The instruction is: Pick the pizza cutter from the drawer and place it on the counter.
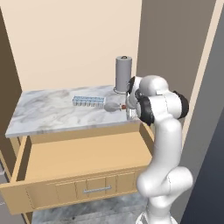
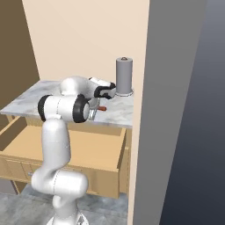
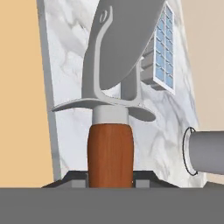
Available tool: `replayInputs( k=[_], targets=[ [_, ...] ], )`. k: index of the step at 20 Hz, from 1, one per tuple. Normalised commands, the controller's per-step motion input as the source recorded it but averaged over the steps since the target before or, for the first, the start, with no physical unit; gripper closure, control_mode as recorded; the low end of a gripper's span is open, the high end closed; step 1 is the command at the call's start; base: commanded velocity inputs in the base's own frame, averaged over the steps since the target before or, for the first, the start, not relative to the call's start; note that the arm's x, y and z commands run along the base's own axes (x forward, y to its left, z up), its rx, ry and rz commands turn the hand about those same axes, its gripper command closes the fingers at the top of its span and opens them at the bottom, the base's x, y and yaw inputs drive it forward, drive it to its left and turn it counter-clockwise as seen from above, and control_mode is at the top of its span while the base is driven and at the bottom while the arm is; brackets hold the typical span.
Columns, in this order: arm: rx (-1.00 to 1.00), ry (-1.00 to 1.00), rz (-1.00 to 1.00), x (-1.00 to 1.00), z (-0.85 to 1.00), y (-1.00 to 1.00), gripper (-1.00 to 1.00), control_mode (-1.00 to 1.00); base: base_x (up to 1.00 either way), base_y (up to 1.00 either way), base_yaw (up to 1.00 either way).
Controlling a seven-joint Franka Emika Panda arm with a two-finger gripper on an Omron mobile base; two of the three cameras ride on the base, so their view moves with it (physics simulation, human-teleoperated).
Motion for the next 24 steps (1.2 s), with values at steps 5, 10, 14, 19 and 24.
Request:
replayInputs(
  k=[5,10,14,19,24],
  targets=[
    [-0.11,0.08,-0.09,0.61,-0.08,-0.18,1.0,-1.0,0.0,0.0,0.0],
    [-0.06,0.01,-0.02,-0.07,-0.41,-0.26,-1.0,-1.0,0.0,0.0,0.0],
    [0.0,-0.07,0.0,-0.28,-0.09,-0.24,-1.0,-1.0,0.0,0.0,0.0],
    [0.07,-0.23,0.0,-0.2,0.22,-0.19,-1.0,-1.0,0.0,0.0,0.0],
    [0.14,-0.48,0.1,-0.41,0.93,-0.11,-1.0,-1.0,0.0,0.0,0.0]
  ],
)
